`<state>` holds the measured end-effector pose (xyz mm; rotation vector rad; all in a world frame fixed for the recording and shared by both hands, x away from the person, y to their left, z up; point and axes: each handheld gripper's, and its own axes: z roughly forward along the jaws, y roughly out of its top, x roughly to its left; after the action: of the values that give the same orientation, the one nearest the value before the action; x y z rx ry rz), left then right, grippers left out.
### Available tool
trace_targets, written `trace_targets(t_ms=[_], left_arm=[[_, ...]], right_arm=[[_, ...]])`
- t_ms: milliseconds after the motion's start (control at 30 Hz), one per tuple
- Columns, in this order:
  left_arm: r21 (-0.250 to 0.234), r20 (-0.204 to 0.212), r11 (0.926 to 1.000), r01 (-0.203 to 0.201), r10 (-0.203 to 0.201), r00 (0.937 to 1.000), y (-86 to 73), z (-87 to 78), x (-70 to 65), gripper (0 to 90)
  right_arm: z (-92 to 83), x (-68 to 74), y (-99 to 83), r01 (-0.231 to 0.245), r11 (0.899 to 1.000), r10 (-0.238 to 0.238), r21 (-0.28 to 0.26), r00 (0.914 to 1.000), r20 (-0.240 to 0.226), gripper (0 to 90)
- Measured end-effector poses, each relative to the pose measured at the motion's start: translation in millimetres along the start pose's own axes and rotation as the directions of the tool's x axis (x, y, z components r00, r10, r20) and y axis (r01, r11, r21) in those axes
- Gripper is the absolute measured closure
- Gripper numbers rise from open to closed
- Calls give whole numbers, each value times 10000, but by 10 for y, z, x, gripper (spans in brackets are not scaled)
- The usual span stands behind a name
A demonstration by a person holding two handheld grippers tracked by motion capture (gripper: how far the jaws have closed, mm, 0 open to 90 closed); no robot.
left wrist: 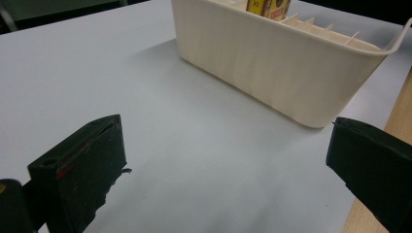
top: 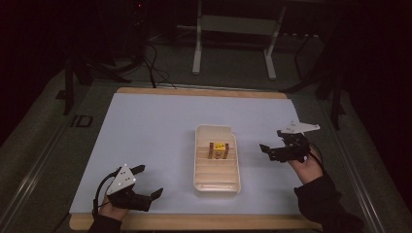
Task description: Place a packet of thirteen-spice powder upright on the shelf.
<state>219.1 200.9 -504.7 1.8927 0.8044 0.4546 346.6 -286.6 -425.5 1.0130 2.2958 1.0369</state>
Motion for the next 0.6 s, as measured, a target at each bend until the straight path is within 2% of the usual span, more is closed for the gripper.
trace_targets(t_ms=[33, 100, 133, 233, 400, 600], left_arm=[[12, -10, 10000, -4, 4, 10000, -1, 1, 1, 9], [15, -13, 10000, -1, 1, 10000, -2, 0, 1, 9], [1, -13, 10000, 1, -1, 10000, -2, -1, 1, 9], [0, -17, 10000, -6, 6, 10000, -2, -2, 1, 9], [-14, -3, 10000, -9, 9, 10000, 0, -2, -2, 9], [-10, -14, 10000, -29, 29, 10000, 0, -5, -4, 9]], right_arm=[[-41, 22, -47, -210, 9995, 212, -217, 9997, 127, 140], [-57, 27, -64, -334, 9992, 337, -217, 9994, 109, 140], [-97, 49, -103, -636, 9974, 643, -344, 9977, 214, 140], [-110, 60, -122, -683, 9971, 689, -346, 9975, 160, 140], [-189, 120, -260, -776, 9969, 778, -97, 9967, 218, 140], [-237, 144, -442, -1085, 9932, 1104, -415, 9928, 462, 140]])
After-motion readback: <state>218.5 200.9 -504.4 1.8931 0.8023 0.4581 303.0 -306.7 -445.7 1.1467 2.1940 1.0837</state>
